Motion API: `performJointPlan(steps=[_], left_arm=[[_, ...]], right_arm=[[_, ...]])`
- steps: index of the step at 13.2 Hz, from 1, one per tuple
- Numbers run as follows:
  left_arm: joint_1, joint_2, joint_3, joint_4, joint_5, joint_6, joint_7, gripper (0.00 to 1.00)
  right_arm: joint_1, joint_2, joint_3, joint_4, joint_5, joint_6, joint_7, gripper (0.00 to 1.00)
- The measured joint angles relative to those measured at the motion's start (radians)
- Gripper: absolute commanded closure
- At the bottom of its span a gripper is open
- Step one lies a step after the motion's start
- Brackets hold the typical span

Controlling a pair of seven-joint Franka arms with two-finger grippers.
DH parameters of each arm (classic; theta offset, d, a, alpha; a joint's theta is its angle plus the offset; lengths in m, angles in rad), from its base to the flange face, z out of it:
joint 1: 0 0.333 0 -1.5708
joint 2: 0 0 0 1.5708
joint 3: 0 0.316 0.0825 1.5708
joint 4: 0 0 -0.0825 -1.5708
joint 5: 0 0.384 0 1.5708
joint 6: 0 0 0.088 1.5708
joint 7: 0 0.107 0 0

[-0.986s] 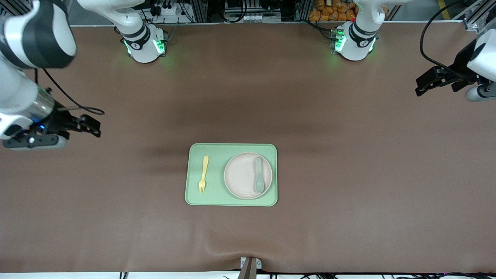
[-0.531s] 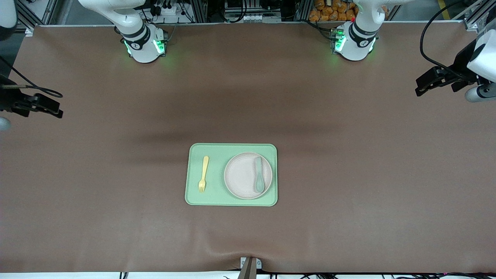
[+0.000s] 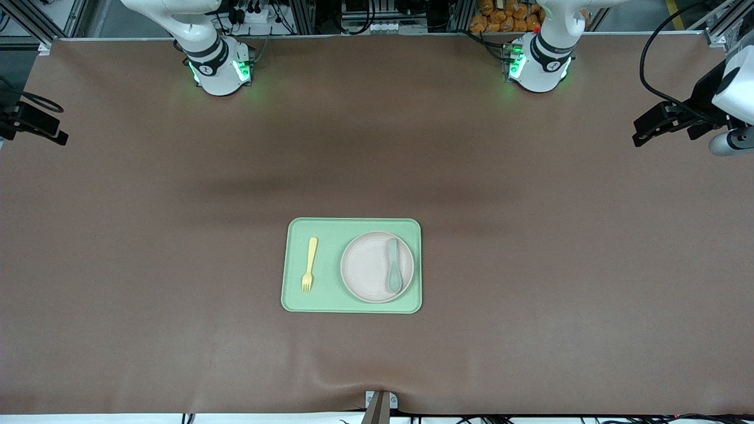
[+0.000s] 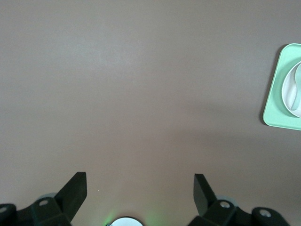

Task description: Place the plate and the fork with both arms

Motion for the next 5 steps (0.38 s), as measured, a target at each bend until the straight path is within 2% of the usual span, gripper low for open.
performJointPlan(steps=[5], left_arm=[[0.005, 0.0, 0.004, 0.01, 0.0, 0.001, 0.0, 0.0]], right_arm=[[0.0, -0.003, 0.01, 0.001, 0.0, -0.001, 0.011, 0.0]])
